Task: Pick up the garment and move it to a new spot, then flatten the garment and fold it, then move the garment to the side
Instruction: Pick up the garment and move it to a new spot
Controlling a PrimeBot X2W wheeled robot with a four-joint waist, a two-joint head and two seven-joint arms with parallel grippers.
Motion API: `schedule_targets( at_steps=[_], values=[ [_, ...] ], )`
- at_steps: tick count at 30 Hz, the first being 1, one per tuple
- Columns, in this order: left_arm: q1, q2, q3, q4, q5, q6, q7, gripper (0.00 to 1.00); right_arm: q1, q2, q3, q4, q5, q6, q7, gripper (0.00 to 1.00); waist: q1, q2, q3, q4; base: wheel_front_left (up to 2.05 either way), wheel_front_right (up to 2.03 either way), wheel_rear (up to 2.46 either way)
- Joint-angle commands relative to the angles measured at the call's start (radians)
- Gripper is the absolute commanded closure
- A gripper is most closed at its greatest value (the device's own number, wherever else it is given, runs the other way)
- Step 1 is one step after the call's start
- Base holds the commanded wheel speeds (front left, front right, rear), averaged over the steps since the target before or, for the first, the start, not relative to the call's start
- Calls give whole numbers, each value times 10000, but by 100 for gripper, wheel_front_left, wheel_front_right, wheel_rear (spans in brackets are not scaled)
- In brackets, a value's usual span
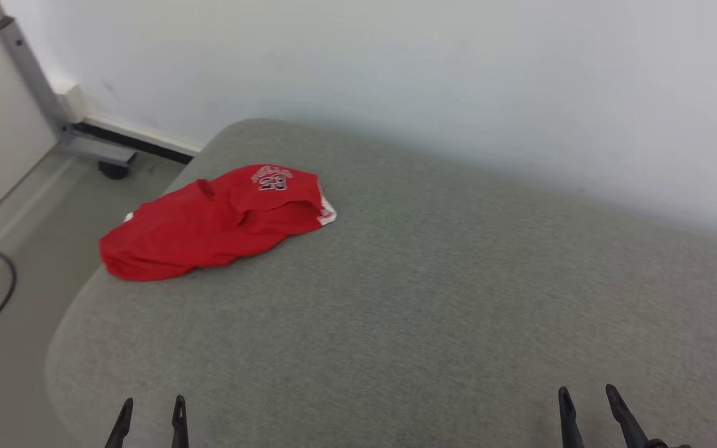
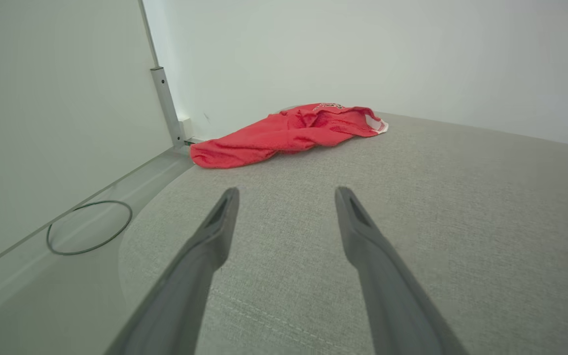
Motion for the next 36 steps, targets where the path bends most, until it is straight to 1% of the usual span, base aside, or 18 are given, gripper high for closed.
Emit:
schedule_targets(
  at_steps=[1,6,14,23,25,26,28,32,36],
  values=[
    [23,-11,43,1,10,-17,-34,0,-53,19,17,23,20,-28,-40,0,0,0,-80,749,0,0,0],
    [118,-13,357,-119,-169,82,-34,0,-287,14,272,121,-96,-28,-40,0,0,0,55,908,0,0,0],
    [71,-11,599,-168,-265,58,-34,0,-565,16,307,172,-258,-28,-40,0,0,0,238,969,0,0,0],
    [-701,20,698,171,-313,-34,-34,0,-627,16,225,51,-316,-28,-40,0,0,0,414,903,0,0,0],
    [-1376,203,676,382,-401,-75,-34,0,-830,15,292,-46,-408,-28,-40,0,0,0,664,627,0,0,0],
    [-1376,203,676,382,-401,-75,-34,0,-830,15,292,-46,-408,-28,-40,0,0,0,664,627,0,0,0],
    [-1890,400,576,679,-496,-115,-34,0,-977,15,356,-98,-498,-28,-40,0,0,0,867,379,0,0,0],
    [-3367,905,501,1396,-957,-163,-34,0,-1450,13,472,-250,-683,-28,-40,0,0,0,1402,-200,0,0,0],
    [-4954,1573,306,2514,-1696,-154,-31,0,-1929,13,667,-395,-867,-28,-40,0,0,0,2033,-845,0,0,0]
  ],
)
